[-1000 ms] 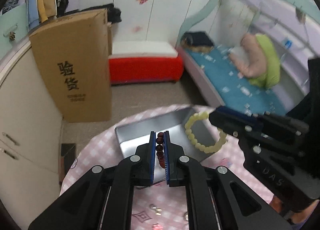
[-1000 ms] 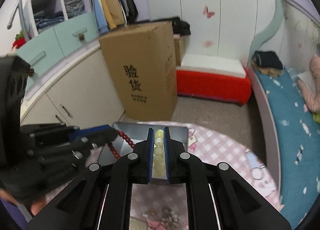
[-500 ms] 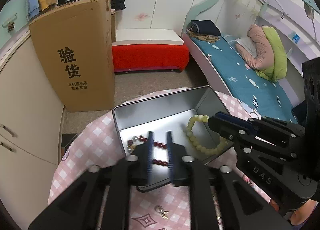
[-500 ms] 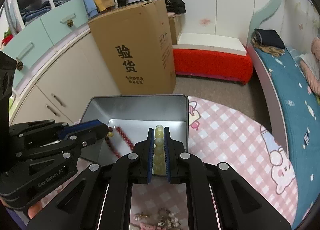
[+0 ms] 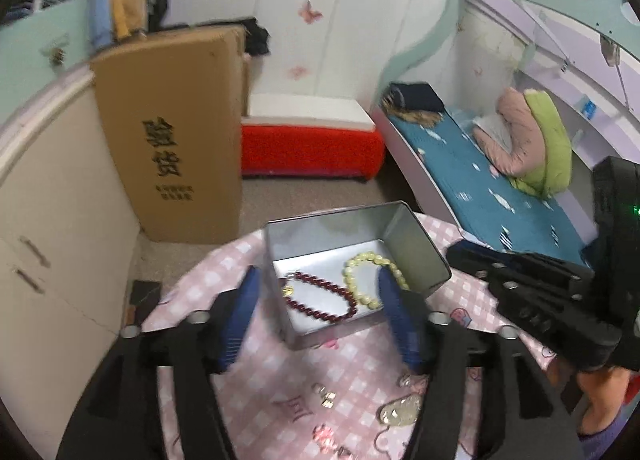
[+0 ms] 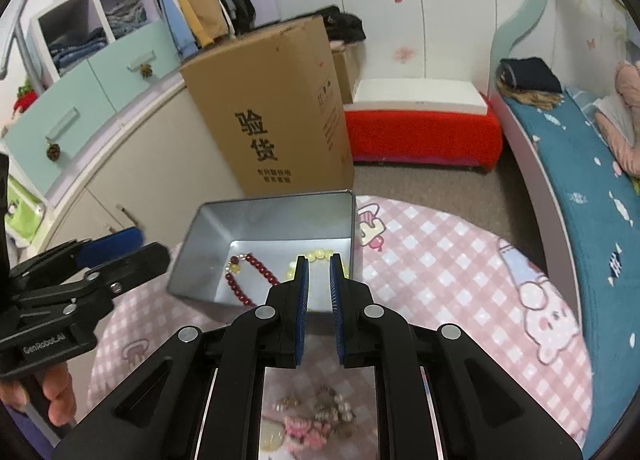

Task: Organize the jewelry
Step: 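Move both open tools back to the jewelry pile on the table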

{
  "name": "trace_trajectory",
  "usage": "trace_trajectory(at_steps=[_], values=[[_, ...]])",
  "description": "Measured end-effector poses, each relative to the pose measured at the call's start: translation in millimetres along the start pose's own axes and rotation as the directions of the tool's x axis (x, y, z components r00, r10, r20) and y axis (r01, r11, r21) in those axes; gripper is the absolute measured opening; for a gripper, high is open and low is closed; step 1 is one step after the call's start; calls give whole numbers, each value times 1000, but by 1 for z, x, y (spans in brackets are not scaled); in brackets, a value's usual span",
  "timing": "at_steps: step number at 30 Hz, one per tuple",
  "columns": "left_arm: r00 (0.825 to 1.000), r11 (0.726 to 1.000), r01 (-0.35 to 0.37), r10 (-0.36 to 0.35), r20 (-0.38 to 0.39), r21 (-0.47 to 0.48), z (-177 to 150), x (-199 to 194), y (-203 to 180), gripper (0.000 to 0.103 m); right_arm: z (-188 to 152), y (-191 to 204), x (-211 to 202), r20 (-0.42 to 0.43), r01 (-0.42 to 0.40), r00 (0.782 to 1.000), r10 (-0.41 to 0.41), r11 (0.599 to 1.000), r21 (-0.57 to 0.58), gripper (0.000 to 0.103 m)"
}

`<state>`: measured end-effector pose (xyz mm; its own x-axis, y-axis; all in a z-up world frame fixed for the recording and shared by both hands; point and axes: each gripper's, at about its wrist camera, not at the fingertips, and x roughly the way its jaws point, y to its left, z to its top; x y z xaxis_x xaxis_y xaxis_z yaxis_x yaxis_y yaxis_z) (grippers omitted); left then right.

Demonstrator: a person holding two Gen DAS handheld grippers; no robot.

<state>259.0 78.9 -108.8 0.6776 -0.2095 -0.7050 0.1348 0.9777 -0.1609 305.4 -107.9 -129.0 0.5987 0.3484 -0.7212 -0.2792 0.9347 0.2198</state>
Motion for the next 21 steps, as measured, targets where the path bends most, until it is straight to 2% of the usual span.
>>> trace_trajectory(at_steps=[3,8,15,21], values=[[997,999,-48,48,59,2,-15,-25,1,71,-12,-2,-31,58,37,998,-37,999,-14,64],[990,993,-108,111,88,-36,-51,-46,4,73,-44,-11,-65,89,98,992,-94,995,-34,64],[994,987,-102,107,31,-126,-93,-39,3,73,-88,-38,-73,63,170,983,-170,985,7,65],[986,984,-165,162,-47,-62,-119,-12,-12,73,-119,-55,-57,-6,196,981,-196,980,30,65]])
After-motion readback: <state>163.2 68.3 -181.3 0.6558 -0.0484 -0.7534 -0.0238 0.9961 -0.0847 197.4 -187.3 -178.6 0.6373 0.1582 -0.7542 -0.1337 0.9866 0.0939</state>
